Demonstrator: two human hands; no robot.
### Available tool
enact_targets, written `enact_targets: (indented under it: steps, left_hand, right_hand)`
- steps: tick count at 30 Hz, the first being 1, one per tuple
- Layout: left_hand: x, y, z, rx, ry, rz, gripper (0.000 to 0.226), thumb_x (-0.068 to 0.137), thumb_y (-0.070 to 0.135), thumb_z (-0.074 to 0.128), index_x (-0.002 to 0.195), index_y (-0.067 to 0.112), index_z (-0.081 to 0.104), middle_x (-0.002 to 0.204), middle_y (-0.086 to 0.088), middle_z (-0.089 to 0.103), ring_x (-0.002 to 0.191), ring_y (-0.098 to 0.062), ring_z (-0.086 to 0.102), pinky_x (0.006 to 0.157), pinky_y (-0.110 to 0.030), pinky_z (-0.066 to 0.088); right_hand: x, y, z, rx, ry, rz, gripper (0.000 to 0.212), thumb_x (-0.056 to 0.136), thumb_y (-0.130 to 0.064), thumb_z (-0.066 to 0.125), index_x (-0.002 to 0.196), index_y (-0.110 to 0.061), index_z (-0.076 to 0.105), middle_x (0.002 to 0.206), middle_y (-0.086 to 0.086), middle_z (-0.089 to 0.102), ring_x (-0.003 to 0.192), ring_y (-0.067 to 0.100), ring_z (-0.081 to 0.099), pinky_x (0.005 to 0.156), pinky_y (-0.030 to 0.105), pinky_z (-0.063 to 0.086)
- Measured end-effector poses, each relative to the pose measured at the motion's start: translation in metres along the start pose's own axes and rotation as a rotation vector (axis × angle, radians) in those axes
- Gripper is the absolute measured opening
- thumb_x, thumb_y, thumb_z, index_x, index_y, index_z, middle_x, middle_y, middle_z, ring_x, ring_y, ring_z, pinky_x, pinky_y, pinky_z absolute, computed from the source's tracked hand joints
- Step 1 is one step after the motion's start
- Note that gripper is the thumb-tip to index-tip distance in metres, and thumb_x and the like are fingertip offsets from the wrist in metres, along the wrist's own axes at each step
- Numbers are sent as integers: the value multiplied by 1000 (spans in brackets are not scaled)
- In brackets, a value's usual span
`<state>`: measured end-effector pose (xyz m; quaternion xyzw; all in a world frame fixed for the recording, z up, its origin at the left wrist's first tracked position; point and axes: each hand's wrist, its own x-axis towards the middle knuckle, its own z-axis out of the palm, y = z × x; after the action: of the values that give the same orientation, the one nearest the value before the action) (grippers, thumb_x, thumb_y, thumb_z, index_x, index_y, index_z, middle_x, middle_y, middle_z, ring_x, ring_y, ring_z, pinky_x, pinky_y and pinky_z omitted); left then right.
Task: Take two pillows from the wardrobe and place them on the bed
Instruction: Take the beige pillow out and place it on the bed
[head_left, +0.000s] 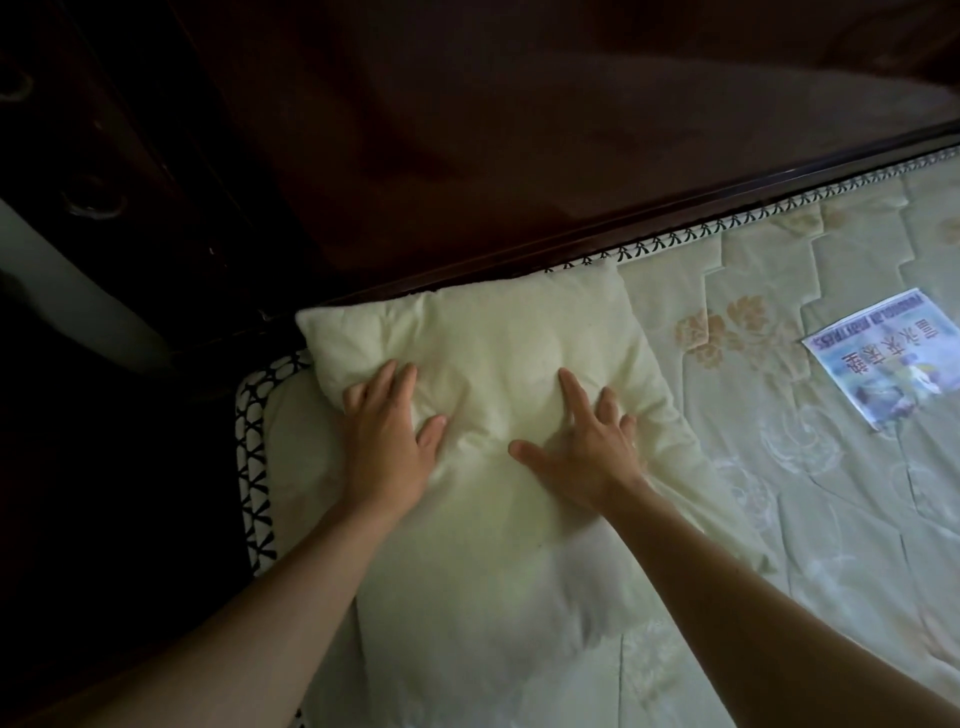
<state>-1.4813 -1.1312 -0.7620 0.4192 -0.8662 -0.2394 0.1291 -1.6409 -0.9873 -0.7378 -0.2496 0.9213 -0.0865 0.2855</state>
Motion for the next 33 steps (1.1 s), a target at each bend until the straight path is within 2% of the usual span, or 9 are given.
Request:
enact_targets:
  steps: [3, 6, 12, 15, 21, 25, 28, 30, 33]
  left_hand:
    - [-23, -2, 7, -22, 22, -72, 70, 88, 35, 66, 144, 5, 41, 153, -12, 39, 124, -34, 36, 105, -31, 25]
    - [-18, -4, 12, -14, 34, -91, 73, 87, 37, 66, 146, 4, 37, 154, -13, 37, 125, -34, 35, 107, -35, 25]
    - [-15, -4, 12, -4, 38, -122, 75, 87, 42, 65, 147, 10, 35, 155, -7, 36, 126, -32, 36, 107, -39, 31]
    - [-13, -4, 10, -11, 6, -167, 75, 86, 45, 63, 148, 18, 31, 157, 2, 32, 132, -29, 32, 104, -48, 34]
    - [-5, -4, -10, -104, -111, -211, 72, 89, 54, 54, 150, 26, 29, 159, 11, 25, 140, -22, 23, 109, -48, 29]
    - [-1, 3, -35, -235, -220, -266, 69, 83, 59, 56, 142, 27, 42, 151, 3, 40, 136, -23, 36, 111, -48, 34]
    - [-5, 14, -61, -357, -284, -321, 73, 79, 60, 55, 142, 26, 42, 146, -2, 45, 131, -21, 44, 108, -41, 39]
    - [-10, 26, -81, -421, -274, -312, 69, 84, 57, 56, 143, 25, 41, 147, -3, 44, 131, -20, 45, 106, -37, 39]
    - [-13, 50, -116, -520, -198, -275, 62, 90, 51, 55, 144, 24, 42, 150, -2, 44, 136, -17, 41, 111, -40, 36]
  right_hand:
    - [6, 0, -1, -37, 0, -56, 109, 65, -79, 65, 146, -56, -5, 165, 4, -3, 149, 46, 4, 106, 74, 28]
    - [8, 2, -1, -45, 5, -58, 108, 65, -79, 64, 145, -58, -5, 165, 3, -3, 149, 45, 3, 106, 74, 27]
    - [7, 2, 1, -31, 13, -61, 108, 64, -80, 64, 144, -58, -6, 165, 3, -6, 149, 46, -1, 106, 77, 21]
    - [3, 0, -1, -27, 19, -58, 108, 65, -80, 64, 145, -57, -5, 165, 3, -6, 150, 44, -1, 107, 77, 20]
    - [-14, -5, -22, 136, 99, -68, 114, 62, -75, 72, 151, -42, 9, 162, 7, 12, 149, 36, 11, 109, 70, 28]
    - [-38, -13, -41, 206, 118, -99, 115, 66, -73, 71, 155, -36, 9, 165, 11, 6, 152, 33, 4, 115, 65, 23]
    - [-60, -25, -62, 219, 137, -113, 108, 73, -68, 70, 156, -32, 12, 166, 10, 6, 153, 31, 5, 117, 61, 23]
    - [-77, -32, -78, 229, 150, -122, 104, 75, -68, 68, 156, -30, 15, 166, 9, 7, 153, 30, 8, 117, 59, 25]
    - [-104, -48, -106, 294, 188, -159, 101, 76, -70, 65, 155, -29, 19, 166, 7, 9, 153, 28, 11, 118, 56, 27]
